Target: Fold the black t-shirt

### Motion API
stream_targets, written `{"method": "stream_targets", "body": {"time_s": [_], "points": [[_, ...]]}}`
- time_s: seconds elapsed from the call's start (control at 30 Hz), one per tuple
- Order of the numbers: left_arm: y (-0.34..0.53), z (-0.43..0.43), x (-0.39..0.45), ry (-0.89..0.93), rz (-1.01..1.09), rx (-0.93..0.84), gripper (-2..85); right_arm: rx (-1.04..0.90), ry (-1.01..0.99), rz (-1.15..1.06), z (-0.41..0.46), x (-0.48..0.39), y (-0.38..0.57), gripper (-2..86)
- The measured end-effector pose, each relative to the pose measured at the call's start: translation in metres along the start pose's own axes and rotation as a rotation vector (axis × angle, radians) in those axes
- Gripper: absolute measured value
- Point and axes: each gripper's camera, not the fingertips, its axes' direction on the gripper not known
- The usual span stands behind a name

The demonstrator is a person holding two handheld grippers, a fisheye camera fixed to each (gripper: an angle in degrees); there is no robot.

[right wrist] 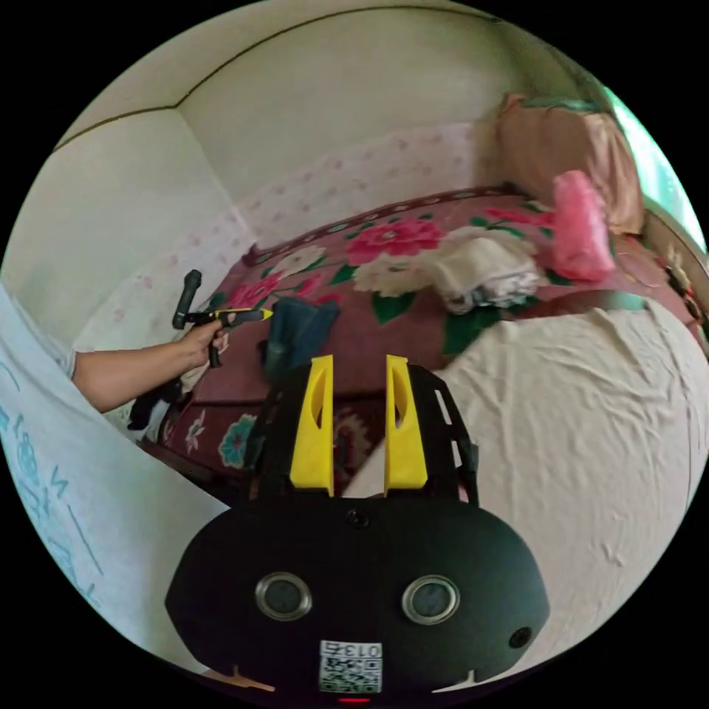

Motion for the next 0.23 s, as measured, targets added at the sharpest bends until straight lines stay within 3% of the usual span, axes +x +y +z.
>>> {"method": "stream_targets", "body": {"time_s": [0.13,0.23], "points": [[-0.022,0.054,-0.105,0.110,-0.097,-0.125,21.1,-0.162,-0.108,-0.044,0.102,0.001,-0.055,10.9],[-0.035,0.095,-0.143,0.247,-0.077,-0.211,18.9,-0.311,-0.141,-0.045,0.182,0.009,-0.089,11.3]]}}
